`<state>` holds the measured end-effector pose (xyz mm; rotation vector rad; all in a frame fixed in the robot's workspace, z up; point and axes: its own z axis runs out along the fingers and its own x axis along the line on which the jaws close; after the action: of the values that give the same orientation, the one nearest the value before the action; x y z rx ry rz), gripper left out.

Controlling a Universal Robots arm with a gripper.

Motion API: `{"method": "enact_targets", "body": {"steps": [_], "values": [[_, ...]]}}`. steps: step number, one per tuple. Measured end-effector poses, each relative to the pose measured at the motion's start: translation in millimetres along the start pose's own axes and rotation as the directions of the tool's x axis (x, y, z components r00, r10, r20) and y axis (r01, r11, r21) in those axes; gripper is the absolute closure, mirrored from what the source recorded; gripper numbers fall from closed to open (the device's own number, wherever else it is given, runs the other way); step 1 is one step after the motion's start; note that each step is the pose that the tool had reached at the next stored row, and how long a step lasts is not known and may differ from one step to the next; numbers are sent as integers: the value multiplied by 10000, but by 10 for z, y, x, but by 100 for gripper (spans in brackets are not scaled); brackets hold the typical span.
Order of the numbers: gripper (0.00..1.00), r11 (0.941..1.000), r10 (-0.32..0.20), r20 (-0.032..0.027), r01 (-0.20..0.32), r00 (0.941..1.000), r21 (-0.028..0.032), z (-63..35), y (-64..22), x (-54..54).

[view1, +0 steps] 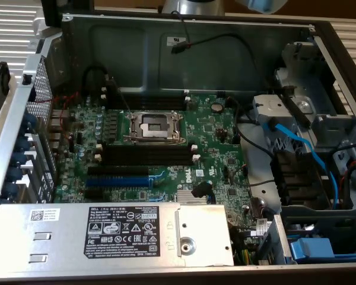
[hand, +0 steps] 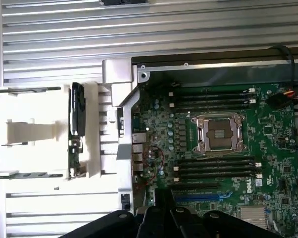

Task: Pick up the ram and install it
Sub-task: 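Reach for the ram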

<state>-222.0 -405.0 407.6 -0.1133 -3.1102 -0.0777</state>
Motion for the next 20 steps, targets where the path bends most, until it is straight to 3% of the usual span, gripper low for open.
{"method": "enact_targets", "body": {"steps": [2, 4, 9, 20], "values": [[90, 10000, 5, -81, -5, 10000, 11, 6, 23, 176], [90, 10000, 8, -113, -8, 9999, 46, 13, 63, 311], [90, 9999, 9, -118, -8, 9999, 100, 33, 106, 544], [90, 9999, 10, -118, -8, 9999, 106, 59, 70, 1088]]}}
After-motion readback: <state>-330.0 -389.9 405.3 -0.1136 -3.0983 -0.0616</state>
